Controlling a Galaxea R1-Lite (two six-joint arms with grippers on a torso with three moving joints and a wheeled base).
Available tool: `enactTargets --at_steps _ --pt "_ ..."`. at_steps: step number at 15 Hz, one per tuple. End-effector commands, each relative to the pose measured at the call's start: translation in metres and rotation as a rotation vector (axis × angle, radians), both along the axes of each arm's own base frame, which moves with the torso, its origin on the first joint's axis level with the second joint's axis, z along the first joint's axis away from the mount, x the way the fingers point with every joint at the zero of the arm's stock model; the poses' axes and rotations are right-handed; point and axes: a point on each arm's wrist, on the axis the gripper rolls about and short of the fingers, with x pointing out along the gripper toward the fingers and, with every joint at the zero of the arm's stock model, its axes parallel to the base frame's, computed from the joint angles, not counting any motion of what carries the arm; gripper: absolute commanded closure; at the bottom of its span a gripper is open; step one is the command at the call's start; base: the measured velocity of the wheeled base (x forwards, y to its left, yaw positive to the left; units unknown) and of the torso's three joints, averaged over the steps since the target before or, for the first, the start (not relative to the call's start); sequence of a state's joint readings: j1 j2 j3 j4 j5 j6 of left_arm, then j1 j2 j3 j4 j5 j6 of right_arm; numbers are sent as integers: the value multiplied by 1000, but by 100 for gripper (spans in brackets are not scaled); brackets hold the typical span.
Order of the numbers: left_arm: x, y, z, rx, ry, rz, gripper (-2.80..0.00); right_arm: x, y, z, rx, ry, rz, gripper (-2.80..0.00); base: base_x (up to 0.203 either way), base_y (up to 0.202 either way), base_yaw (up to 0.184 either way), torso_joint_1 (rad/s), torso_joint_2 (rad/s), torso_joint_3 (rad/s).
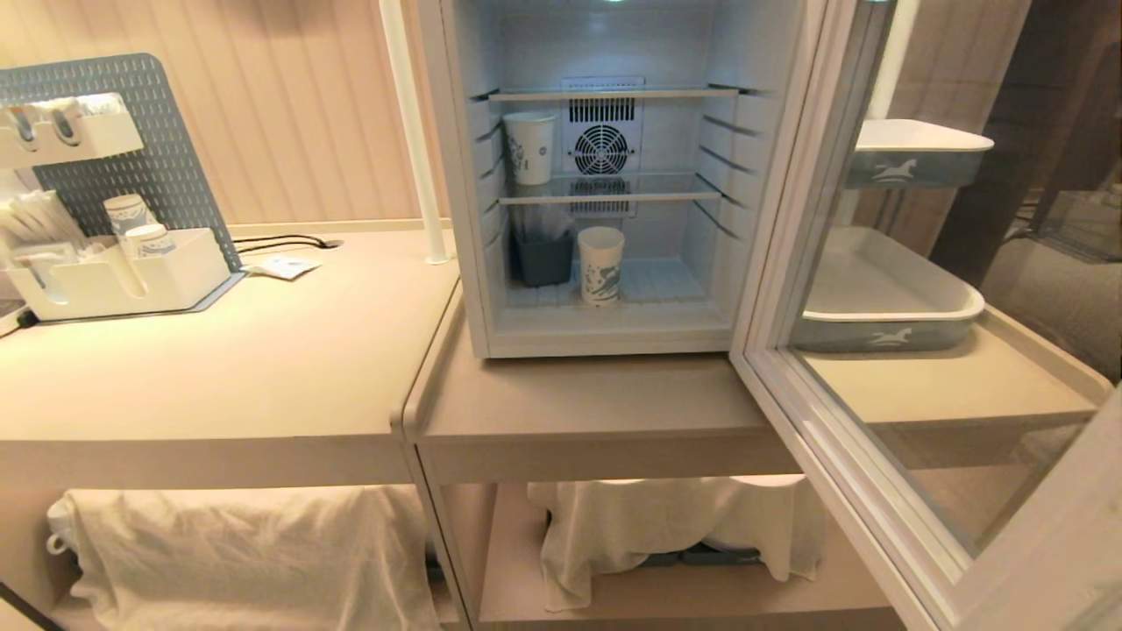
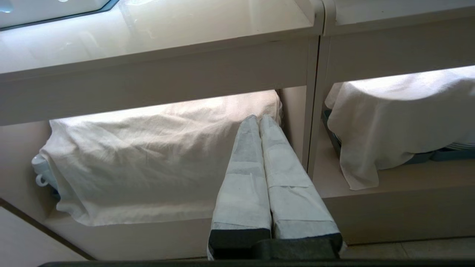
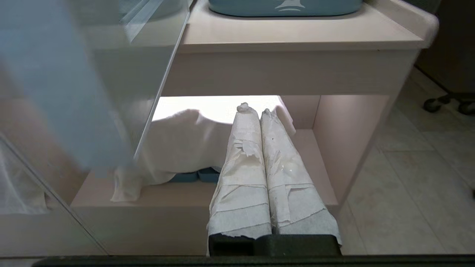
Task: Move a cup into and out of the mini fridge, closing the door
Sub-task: Take the paper cup out of the freezer
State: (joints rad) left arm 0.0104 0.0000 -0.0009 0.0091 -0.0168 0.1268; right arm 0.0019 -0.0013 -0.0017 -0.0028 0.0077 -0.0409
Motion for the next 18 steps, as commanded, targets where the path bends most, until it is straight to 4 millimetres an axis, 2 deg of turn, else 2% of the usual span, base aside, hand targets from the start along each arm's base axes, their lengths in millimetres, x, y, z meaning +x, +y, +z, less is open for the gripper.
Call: enactTargets --at_steps 1,8,15,18 --pt "0 0 -1 0 8 0 0 0 0 0 -1 1 0 0 -179 0 -1 2 -2 2" --pt "0 0 -1 3 5 -4 0 0 0 0 -1 1 0 0 -185 0 -1 2 -1 3" --pt "0 0 0 -35 3 -10 0 0 0 0 -7 3 3 0 -8 5 -2 1 0 1" --pt "0 0 0 -33 1 -10 0 0 0 0 -8 4 1 0 -1 131 1 1 3 0"
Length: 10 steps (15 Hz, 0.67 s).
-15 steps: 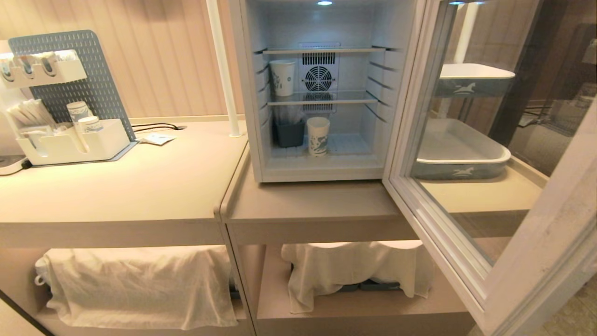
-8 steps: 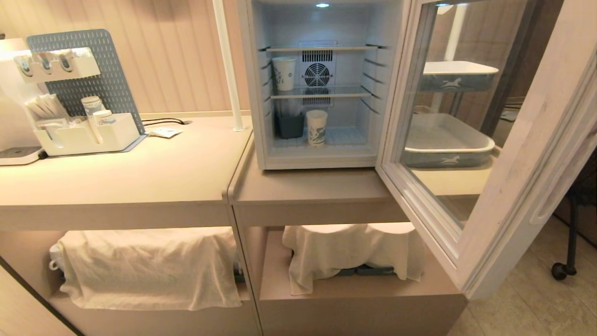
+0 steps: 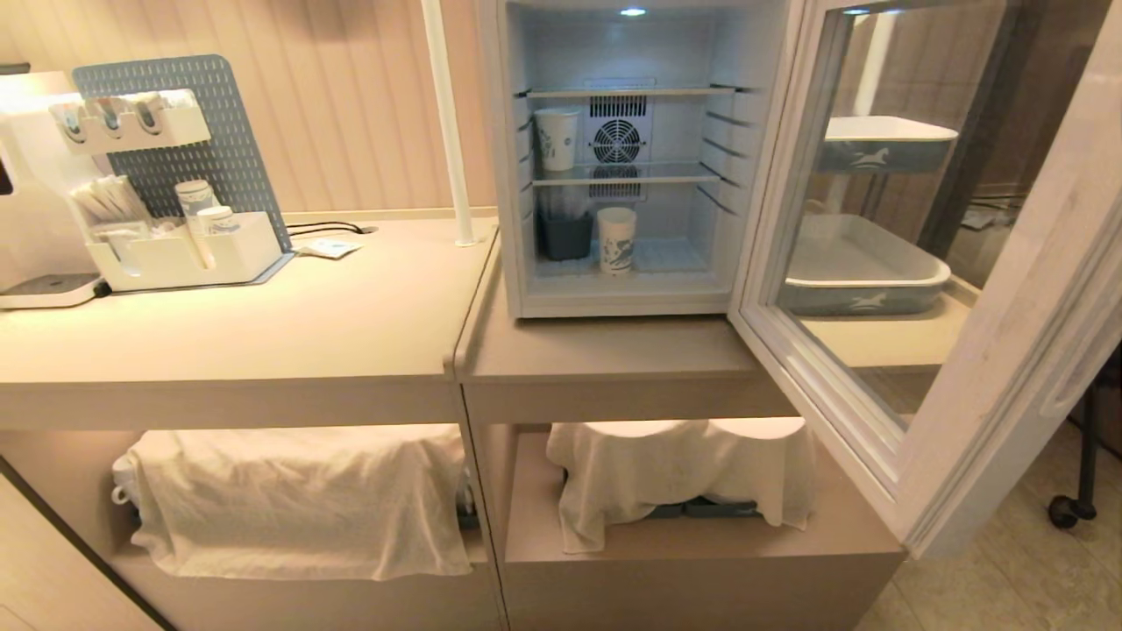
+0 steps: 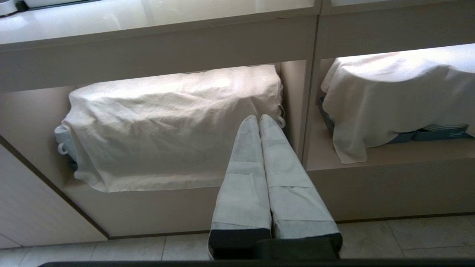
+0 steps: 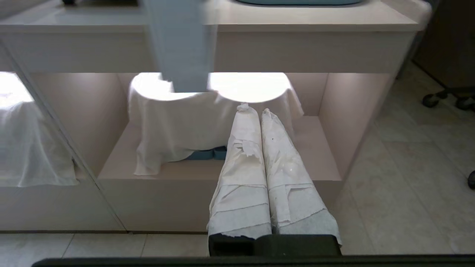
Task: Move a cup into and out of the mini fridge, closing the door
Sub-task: Take the paper cup out of the freezer
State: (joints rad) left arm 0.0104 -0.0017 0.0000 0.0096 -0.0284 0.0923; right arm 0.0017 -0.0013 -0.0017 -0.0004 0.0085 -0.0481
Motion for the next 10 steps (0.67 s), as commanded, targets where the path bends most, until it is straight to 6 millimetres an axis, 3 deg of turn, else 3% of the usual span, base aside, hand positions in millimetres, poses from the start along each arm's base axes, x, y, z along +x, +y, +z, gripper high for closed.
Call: enactTargets --at_steps 1,10 --pt "0 0 0 1 2 1 0 0 0 0 2 0 1 0 0 191 -1 1 5 2" --pt "0 0 0 -13 -1 3 0 0 0 0 4 1 2 0 0 194 1 2 3 1"
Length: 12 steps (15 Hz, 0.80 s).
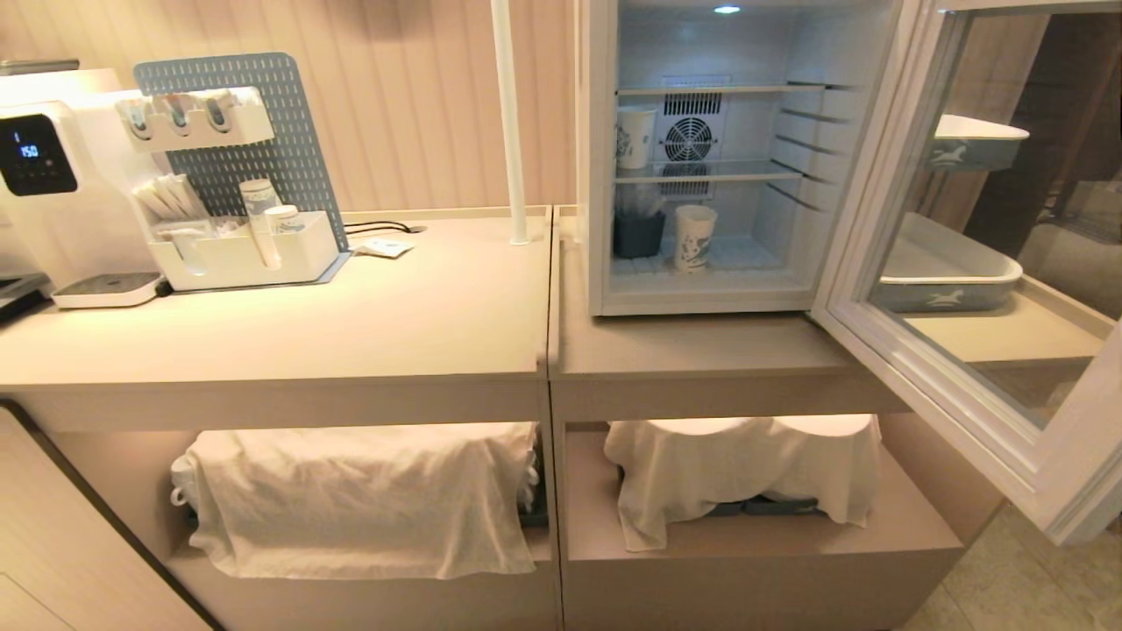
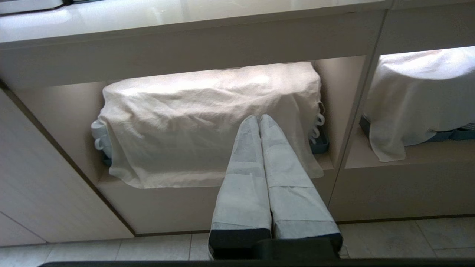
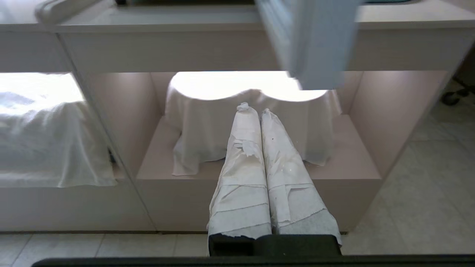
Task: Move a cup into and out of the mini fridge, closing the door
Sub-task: Take the paper cup out of the freezer
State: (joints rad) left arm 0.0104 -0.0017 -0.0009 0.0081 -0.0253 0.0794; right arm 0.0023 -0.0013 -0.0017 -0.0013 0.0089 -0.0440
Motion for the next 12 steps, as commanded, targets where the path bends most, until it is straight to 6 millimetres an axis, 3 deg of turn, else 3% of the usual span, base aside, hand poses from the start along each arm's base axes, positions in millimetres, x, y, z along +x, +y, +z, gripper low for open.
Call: enactTargets --at_steps 1,12 --pt "0 0 0 0 1 0 0 0 0 0 -5 3 1 0 0 193 2 2 -2 2" --pt "0 0 0 14 4 2 0 0 0 0 0 1 1 0 0 184 1 2 3 2"
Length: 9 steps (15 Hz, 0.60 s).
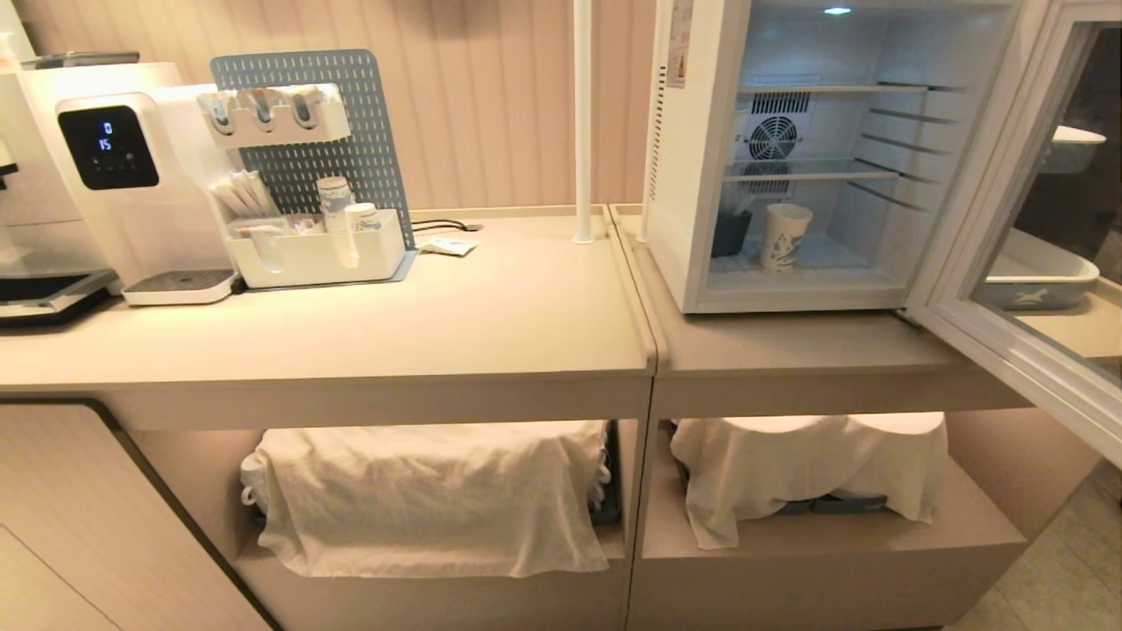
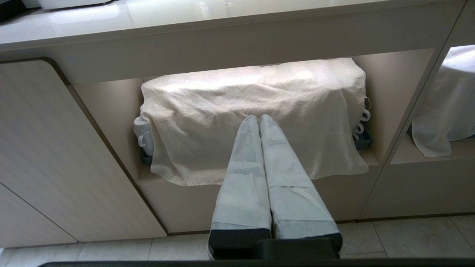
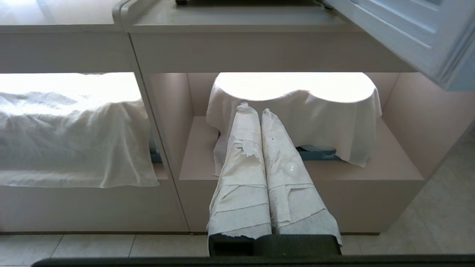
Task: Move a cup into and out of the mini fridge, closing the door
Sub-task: Take the paper cup out of the freezer
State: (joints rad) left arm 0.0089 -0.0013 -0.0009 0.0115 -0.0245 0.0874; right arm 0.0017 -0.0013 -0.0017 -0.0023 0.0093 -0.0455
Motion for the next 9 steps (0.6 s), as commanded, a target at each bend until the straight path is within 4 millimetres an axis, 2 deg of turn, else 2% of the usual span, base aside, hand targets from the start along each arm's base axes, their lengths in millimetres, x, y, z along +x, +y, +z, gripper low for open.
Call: enactTargets --at_steps 1,4,9 --pt "0 0 0 5 1 5 0 0 0 0 1 1 1 0 0 68 3 7 2 2" --pt "0 0 1 3 -2 3 0 0 0 0 -4 2 1 0 0 0 0 0 0 0" --pt "0 0 1 5 0 3 0 0 0 0 -5 1 0 0 177 1 3 3 6 1"
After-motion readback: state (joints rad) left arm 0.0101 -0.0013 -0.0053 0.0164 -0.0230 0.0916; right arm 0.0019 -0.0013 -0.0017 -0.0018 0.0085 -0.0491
